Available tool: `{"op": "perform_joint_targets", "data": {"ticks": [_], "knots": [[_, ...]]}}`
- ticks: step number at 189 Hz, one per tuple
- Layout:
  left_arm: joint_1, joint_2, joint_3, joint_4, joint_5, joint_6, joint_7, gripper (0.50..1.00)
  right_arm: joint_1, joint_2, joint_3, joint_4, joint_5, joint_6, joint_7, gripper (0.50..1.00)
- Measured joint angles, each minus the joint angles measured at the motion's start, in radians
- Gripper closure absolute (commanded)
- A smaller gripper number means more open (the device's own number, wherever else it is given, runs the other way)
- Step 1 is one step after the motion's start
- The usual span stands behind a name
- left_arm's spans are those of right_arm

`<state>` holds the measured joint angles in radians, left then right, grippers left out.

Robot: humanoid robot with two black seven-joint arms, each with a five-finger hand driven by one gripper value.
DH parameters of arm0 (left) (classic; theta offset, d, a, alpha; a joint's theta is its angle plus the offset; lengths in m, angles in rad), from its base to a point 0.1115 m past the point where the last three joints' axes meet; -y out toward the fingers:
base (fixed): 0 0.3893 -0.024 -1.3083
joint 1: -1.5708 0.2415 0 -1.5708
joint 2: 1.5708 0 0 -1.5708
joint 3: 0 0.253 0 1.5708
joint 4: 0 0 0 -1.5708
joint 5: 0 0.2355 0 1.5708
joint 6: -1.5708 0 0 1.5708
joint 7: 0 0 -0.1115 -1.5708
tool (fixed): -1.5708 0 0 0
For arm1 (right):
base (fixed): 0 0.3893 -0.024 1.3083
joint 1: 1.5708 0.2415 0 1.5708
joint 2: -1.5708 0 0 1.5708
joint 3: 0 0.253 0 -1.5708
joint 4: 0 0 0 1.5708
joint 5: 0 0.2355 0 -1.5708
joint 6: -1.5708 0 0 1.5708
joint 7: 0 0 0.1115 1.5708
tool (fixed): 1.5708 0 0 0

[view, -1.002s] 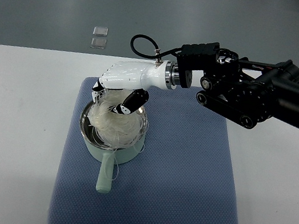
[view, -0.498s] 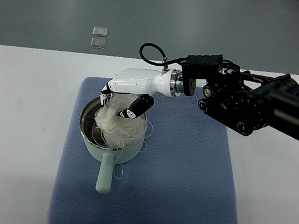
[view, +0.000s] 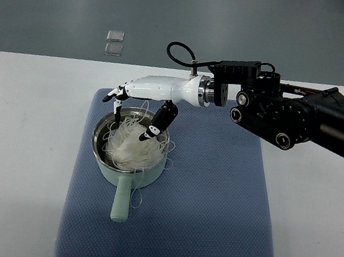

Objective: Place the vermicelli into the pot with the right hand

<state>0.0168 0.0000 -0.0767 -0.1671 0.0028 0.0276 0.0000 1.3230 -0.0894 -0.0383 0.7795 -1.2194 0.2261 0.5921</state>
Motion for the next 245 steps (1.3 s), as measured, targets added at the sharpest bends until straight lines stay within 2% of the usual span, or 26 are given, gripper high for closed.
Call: {"op": "perform_joint_targets", "data": {"ticks": [32, 46, 64, 85, 138, 155, 199, 245], "knots": [[0.000, 0.000, 0.000, 0.000, 0.000, 0.000, 0.000, 0.500, 0.046, -0.040, 0.000, 0.000, 0.170, 0.159, -0.017, 0.591], [0.000, 0.000, 0.000, 0.000, 0.000, 0.000, 0.000, 0.500, 0.056, -0.065, 0.000, 0.000, 0.255, 0.223, -0.053, 0.591], [0.000, 0.000, 0.000, 0.000, 0.000, 0.000, 0.000, 0.500, 0.058, -0.102, 0.000, -0.001, 0.381, 0.265, -0.106, 0.591], [0.000, 0.000, 0.000, 0.000, 0.000, 0.000, 0.000, 0.500, 0.041, -0.140, 0.001, -0.005, 0.521, 0.272, -0.131, 0.591], [0.000, 0.000, 0.000, 0.000, 0.000, 0.000, 0.000, 0.500, -0.109, -0.263, 0.001, -0.038, 0.920, 0.265, -0.137, 0.589], [0.000, 0.000, 0.000, 0.000, 0.000, 0.000, 0.000, 0.500, -0.149, -0.275, 0.002, -0.061, 1.041, 0.269, -0.146, 0.589], [0.000, 0.000, 0.000, 0.000, 0.000, 0.000, 0.000, 0.500, -0.270, -0.297, 0.002, -0.085, 1.371, 0.265, -0.227, 0.587], [0.000, 0.000, 0.000, 0.000, 0.000, 0.000, 0.000, 0.500, -0.379, -0.300, 0.079, -0.091, 1.541, 0.259, -0.235, 0.576]]}}
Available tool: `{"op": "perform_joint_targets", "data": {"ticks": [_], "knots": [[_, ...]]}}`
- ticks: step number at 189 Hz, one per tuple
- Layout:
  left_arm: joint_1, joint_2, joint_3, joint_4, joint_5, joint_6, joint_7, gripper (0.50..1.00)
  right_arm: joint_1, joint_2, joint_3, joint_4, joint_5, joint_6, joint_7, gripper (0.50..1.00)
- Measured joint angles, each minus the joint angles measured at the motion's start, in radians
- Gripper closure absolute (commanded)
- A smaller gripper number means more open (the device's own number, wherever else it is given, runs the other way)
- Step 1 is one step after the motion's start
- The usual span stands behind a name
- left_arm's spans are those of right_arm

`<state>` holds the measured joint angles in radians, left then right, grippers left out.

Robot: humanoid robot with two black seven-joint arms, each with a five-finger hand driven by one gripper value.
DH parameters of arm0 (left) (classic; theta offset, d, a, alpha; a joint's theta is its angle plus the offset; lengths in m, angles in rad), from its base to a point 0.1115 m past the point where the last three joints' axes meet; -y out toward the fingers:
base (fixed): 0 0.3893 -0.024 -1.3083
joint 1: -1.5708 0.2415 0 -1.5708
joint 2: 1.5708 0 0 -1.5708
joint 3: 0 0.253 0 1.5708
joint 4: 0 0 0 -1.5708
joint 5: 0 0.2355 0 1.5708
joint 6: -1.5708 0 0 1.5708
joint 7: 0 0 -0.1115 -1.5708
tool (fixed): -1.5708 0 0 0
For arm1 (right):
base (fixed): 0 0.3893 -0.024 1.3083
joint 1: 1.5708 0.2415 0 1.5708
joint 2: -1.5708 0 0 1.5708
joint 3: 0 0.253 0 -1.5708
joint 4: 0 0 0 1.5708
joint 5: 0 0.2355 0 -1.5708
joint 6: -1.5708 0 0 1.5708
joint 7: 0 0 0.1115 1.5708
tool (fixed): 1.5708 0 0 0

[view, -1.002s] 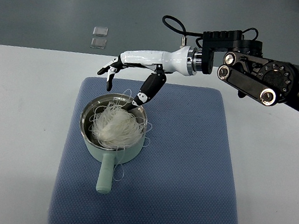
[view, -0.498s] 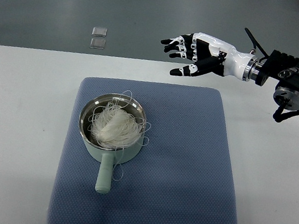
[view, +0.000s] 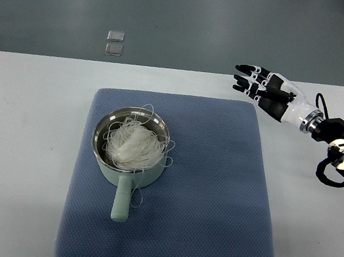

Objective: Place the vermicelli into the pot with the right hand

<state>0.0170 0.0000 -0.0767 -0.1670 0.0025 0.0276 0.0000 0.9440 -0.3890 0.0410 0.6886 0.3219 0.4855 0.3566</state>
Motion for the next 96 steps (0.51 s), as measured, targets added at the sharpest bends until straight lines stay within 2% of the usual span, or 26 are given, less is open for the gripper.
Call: {"op": "perform_joint_targets", "data": {"ticks": [37, 96], "knots": [[0.000, 0.000, 0.000, 0.000, 0.000, 0.000, 0.000, 0.500, -0.123, 0.001, 0.200, -0.008, -0.004, 0.008, 0.005, 0.576], [0.000, 0.000, 0.000, 0.000, 0.000, 0.000, 0.000, 0.500, -0.182, -0.002, 0.237, -0.009, -0.012, 0.009, 0.006, 0.576]]}}
